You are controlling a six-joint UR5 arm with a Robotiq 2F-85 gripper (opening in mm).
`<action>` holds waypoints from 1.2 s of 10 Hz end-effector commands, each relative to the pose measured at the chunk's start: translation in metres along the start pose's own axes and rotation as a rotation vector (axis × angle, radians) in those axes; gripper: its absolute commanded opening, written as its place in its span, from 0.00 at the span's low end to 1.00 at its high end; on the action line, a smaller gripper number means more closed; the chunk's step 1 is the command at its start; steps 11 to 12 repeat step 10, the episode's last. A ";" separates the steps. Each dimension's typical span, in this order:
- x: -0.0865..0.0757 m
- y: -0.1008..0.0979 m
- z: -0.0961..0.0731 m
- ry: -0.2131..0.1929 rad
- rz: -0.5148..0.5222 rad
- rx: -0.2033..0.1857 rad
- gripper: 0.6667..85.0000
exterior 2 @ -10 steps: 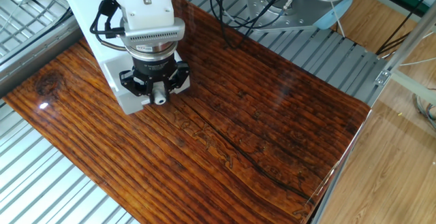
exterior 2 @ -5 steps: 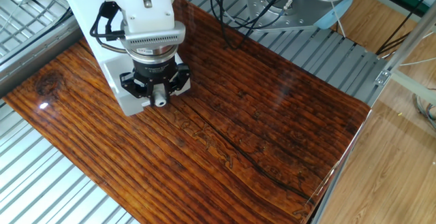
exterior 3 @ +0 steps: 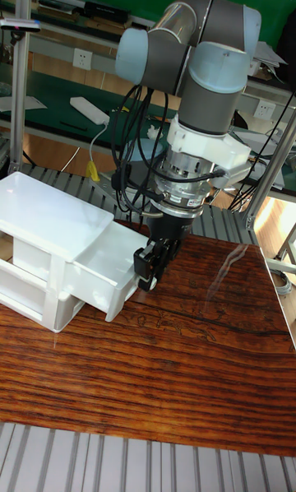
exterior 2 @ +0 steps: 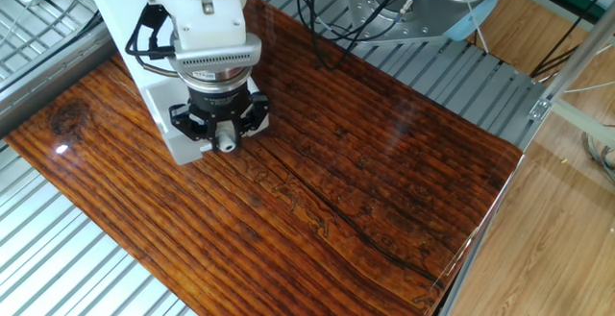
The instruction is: Grasp the handle and open the drawer
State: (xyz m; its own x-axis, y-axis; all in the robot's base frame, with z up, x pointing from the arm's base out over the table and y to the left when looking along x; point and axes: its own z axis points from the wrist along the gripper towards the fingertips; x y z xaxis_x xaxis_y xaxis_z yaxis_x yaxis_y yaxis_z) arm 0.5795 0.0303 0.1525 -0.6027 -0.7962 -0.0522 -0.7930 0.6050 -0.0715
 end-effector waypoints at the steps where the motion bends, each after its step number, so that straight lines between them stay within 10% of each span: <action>1: -0.013 -0.004 -0.017 -0.013 0.001 0.009 0.42; 4: -0.026 -0.009 -0.031 -0.061 0.023 -0.009 0.36; 7: -0.040 -0.015 -0.038 -0.108 0.057 0.005 0.02; 12: -0.046 -0.018 -0.046 -0.113 0.088 -0.006 0.02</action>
